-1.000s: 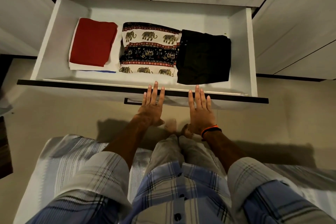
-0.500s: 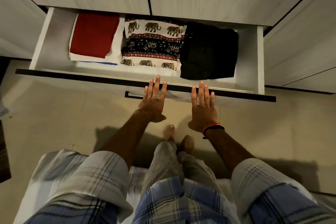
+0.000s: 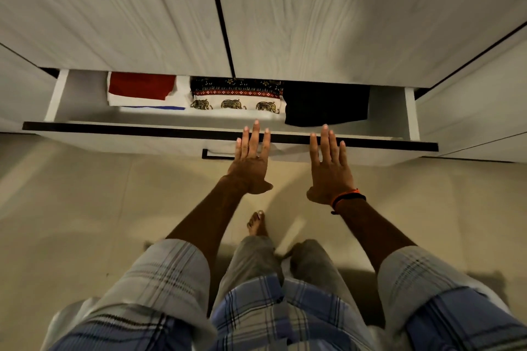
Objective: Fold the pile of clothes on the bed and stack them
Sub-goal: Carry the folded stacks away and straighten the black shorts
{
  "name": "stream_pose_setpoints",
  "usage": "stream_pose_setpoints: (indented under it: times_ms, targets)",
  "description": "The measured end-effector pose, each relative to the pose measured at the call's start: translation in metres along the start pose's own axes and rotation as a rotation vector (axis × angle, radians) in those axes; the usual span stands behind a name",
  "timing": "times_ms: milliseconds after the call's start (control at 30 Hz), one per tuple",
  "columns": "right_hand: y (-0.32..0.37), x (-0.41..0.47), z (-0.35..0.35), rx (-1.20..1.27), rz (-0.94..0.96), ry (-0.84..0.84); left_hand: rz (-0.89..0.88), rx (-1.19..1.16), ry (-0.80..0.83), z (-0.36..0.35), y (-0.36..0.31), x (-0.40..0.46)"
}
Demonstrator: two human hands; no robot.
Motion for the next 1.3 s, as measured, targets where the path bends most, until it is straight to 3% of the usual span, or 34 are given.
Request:
stream_pose_setpoints:
  times_ms: [100, 167, 233, 333, 400, 567, 700, 1133, 1300]
  targets:
    - [0.002, 0.017, 0.010, 0.256, -0.084, -0.143, 0.035, -0.118, -0.053, 0.018, 0.007, 0.015]
    - [0.009, 0.021, 0.018, 0.598, -0.297, -0.342, 0.209, -0.230, -0.203, 0.028, 0.014, 0.020]
    - [0.015, 0.029, 0.025, 0.964, -0.581, -0.413, 0.428, -0.346, -0.341, 0.032, 0.022, 0.026]
    - [0.016, 0.056, 0.028, 1.537, -0.825, -0.186, 0.678, -0.793, -0.269, 0.046, 0.030, 0.039]
    - [0.013, 0.078, 0.031, 1.695, -0.844, -0.068, 0.785, -1.121, -0.169, 0.053, 0.034, 0.055]
    - [0.003, 0.120, 0.044, 1.652, -0.721, -0.069, 0.712, -1.446, -0.199, 0.066, 0.036, 0.086]
    - [-0.003, 0.137, 0.052, 1.642, -0.644, -0.083, 0.713, -1.445, -0.223, 0.071, 0.039, 0.105]
    - [0.002, 0.170, 0.057, 1.686, -0.787, -0.056, 0.640, -1.476, -0.199, 0.081, 0.045, 0.130]
    - [0.001, 0.173, 0.058, 1.708, -0.772, -0.052, 0.611, -1.480, -0.147, 0.053, 0.063, 0.150]
Point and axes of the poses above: each hand's wrist, its own x-axis towards the middle knuckle, its own z-axis out of the back of the hand, y = z × x, the point moved 1 cm from there along x, towards the middle knuckle, and after that the axes turned 6 degrees about -y, right-handed, at the moved point
